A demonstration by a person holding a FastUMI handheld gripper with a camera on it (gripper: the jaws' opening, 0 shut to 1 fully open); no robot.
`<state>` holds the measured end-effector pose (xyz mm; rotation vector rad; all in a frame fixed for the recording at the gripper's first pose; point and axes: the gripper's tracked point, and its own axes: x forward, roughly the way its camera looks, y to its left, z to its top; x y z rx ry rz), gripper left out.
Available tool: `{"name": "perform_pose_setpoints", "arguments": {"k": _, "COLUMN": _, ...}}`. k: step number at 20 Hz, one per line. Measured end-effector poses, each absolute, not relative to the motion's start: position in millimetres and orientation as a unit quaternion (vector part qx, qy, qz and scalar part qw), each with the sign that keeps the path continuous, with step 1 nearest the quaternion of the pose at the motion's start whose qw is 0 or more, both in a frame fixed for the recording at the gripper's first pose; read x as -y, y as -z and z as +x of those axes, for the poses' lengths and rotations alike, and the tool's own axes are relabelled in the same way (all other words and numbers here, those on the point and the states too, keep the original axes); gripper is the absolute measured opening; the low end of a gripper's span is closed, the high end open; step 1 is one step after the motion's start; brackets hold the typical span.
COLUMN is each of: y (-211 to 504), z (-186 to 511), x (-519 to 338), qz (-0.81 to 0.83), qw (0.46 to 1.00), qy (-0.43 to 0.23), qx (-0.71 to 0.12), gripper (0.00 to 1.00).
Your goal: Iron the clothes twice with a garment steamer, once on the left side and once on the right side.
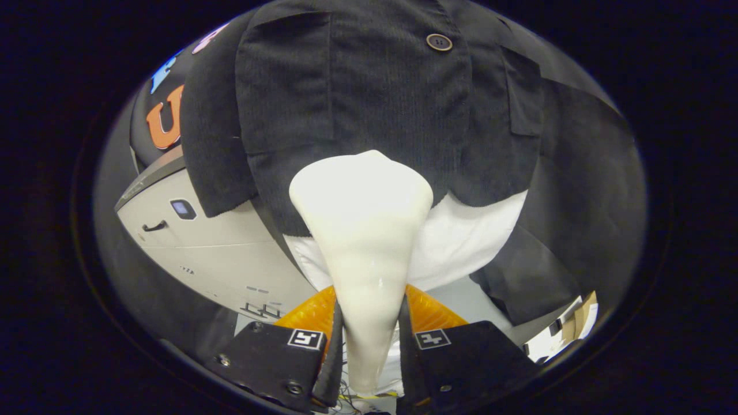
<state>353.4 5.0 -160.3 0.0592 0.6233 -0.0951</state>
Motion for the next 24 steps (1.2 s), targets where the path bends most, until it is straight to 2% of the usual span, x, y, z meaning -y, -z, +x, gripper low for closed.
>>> {"name": "perform_pose_setpoints", "arguments": {"k": 4, "y": 143, "z": 340, "x": -1, "qz": 0.045, "qw": 0.954, "qy": 0.056, "qx": -0.291, "gripper": 0.44}}
{"name": "perform_pose_setpoints", "arguments": {"k": 9, "y": 87, "z": 307, "x": 19, "qz": 0.077, "qw": 0.964, "qy": 0.067, "qx": -0.245, "gripper": 0.44}}
{"name": "perform_pose_setpoints", "arguments": {"k": 18, "y": -63, "z": 238, "x": 85, "qz": 0.115, "qw": 0.983, "qy": 0.085, "qx": -0.119, "gripper": 0.44}}
{"name": "perform_pose_setpoints", "arguments": {"k": 24, "y": -171, "z": 263, "x": 136, "qz": 0.150, "qw": 0.985, "qy": 0.078, "qx": -0.033, "gripper": 0.44}}
